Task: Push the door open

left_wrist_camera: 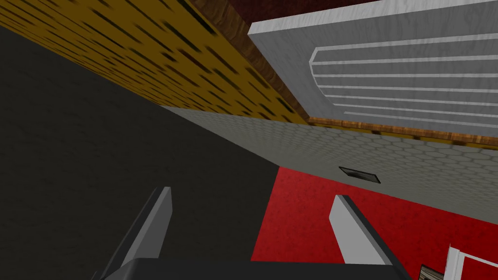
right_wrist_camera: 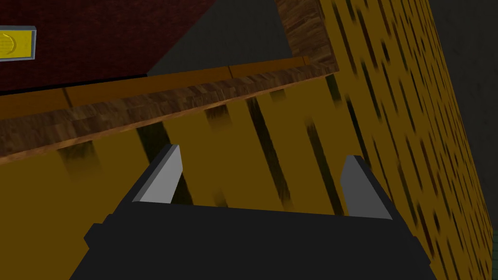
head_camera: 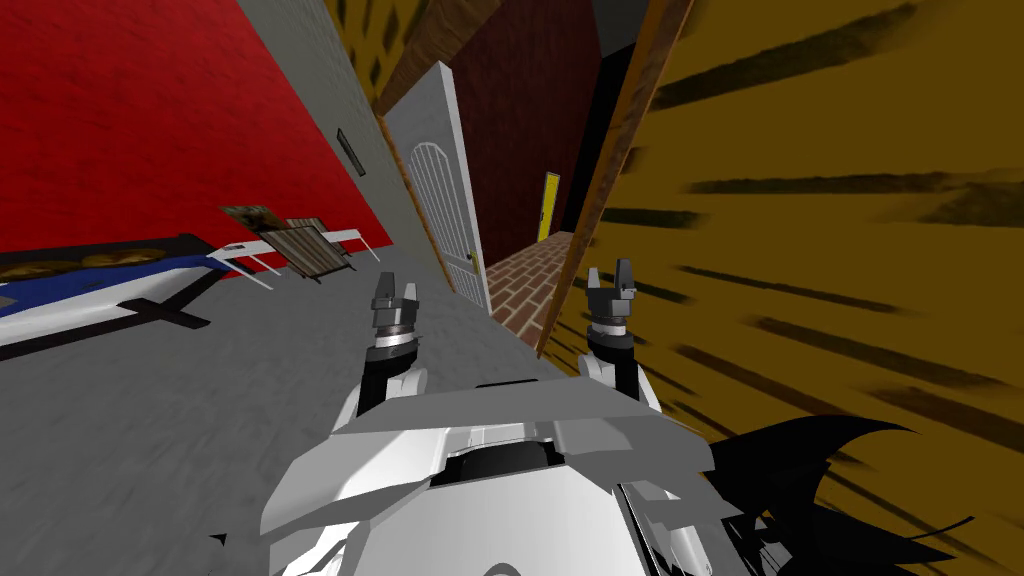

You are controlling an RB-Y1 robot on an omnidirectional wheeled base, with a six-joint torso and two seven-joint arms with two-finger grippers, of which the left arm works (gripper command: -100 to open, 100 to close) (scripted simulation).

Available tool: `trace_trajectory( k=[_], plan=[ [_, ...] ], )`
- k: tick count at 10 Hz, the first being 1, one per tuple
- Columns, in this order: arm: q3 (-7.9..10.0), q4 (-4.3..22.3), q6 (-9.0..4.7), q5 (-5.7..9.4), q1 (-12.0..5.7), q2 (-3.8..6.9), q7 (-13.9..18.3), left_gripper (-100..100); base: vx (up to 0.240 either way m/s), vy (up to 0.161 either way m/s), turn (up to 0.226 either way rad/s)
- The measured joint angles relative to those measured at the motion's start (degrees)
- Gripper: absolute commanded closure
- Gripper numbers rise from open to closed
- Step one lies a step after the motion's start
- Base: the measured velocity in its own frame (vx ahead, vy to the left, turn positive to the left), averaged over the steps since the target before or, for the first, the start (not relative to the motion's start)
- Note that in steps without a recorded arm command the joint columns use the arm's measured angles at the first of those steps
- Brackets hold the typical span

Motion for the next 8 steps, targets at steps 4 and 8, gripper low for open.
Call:
trace_trajectory(
  k=[4, 8],
  plan=[
    [-1.1, 3.68, 0.87, 0.42, -1.53, 0.92, 0.23, -100, 0.146, 0.14, -0.099],
    [-2.38, 8.05, 1.82, 0.88, -3.45, 1.72, 0.47, -100, 0.12, 0.159, -0.13]
  ],
)
